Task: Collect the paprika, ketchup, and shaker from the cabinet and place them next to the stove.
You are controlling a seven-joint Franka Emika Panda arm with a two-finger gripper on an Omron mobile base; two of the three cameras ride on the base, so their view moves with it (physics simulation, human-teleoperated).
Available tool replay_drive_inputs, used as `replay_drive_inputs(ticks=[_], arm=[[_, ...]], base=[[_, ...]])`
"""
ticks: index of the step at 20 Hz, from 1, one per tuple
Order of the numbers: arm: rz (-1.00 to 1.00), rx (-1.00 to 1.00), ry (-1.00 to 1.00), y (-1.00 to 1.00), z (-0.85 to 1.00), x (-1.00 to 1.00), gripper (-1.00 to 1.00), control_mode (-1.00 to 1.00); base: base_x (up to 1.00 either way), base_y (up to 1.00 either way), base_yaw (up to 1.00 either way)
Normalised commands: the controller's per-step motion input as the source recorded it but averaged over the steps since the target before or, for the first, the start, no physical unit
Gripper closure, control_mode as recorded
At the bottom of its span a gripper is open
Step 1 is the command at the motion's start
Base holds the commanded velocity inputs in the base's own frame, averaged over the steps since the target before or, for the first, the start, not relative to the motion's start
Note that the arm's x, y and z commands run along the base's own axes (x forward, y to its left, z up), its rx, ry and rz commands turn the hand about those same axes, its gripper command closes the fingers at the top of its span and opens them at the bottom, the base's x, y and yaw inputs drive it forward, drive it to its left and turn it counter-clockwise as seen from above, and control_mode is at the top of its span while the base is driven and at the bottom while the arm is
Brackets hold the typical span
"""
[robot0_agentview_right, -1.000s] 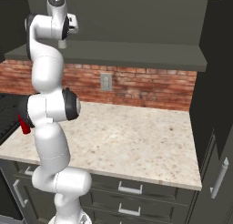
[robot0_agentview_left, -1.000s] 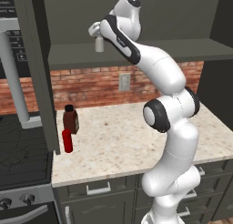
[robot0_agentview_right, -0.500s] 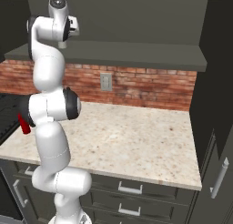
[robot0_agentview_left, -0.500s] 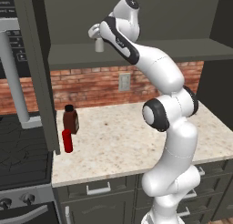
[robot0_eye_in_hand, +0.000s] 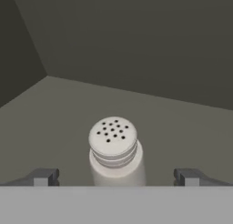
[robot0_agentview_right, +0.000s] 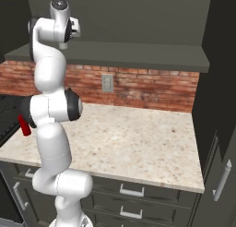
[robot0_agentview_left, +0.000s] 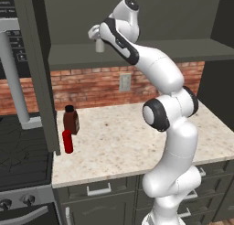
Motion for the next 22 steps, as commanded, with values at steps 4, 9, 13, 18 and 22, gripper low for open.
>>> replay_drive_inputs(ticks=[4, 9, 13, 18, 22], arm=[[0.00, 0.00, 0.05, 0.03, -0.10, 0.10, -1.00, -1.00], [0.00, 0.00, 0.06, 0.05, -0.12, 0.11, -1.00, -1.00], [0.00, 0.00, 0.05, 0.05, -0.11, 0.09, -1.00, -1.00], [0.00, 0.00, 0.05, 0.07, -0.12, 0.07, 1.00, -1.00], [0.00, 0.00, 0.02, 0.06, -0.06, 0.04, 1.00, -1.00]], base=[[0.00, 0.00, 0.00], [0.00, 0.00, 0.00], [0.00, 0.00, 0.00], [0.00, 0.00, 0.00], [0.00, 0.00, 0.00]])
